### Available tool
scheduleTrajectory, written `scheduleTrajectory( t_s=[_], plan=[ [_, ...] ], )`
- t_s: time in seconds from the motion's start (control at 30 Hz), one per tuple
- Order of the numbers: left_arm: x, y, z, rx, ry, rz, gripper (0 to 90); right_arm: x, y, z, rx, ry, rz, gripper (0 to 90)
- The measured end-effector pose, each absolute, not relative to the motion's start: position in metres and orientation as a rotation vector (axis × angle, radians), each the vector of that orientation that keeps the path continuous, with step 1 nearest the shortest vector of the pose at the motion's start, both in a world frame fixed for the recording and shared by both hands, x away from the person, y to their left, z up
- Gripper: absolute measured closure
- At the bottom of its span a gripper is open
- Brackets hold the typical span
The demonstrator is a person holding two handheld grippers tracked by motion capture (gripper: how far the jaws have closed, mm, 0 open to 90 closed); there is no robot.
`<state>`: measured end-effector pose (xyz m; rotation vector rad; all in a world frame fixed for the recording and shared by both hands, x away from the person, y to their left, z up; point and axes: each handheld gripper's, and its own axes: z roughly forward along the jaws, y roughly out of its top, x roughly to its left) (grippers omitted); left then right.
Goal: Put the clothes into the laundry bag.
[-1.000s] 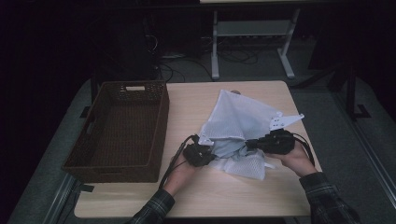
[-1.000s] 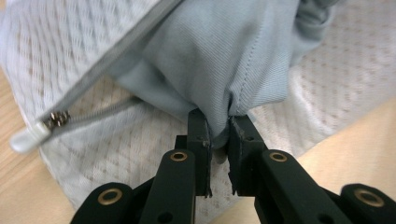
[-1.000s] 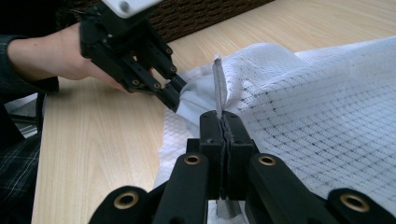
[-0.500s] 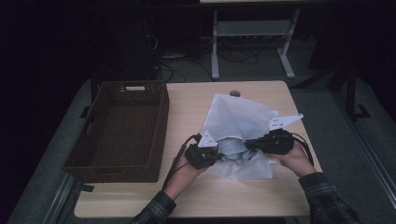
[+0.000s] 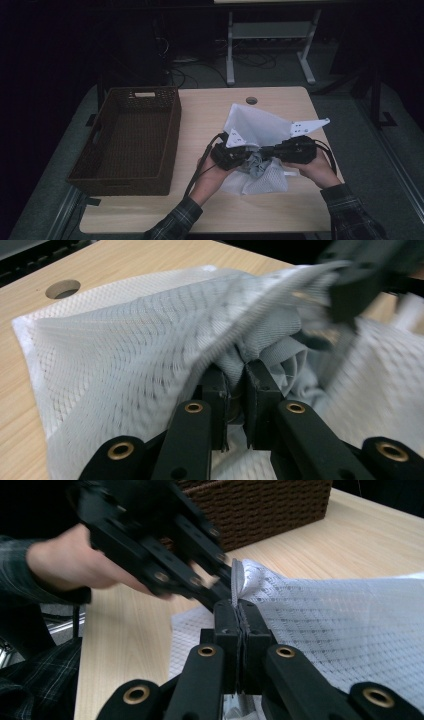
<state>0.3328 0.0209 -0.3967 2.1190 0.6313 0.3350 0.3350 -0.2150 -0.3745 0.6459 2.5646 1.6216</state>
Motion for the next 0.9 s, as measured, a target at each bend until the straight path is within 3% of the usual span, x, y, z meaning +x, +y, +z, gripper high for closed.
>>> scheduleTrajectory(
  t_s=[0.7, 0.9],
  plan=[
    [0.366, -0.002, -0.438, 2.198, 0.805, 0.502, 83.1, 0.329, -0.220, -0.368, 0.619, 2.566, 1.664, 88.5],
    [0.368, -0.001, -0.440, 2.189, 0.813, 0.490, 82.2, 0.330, -0.223, -0.367, 0.634, 2.555, 1.680, 88.5]
  ],
)
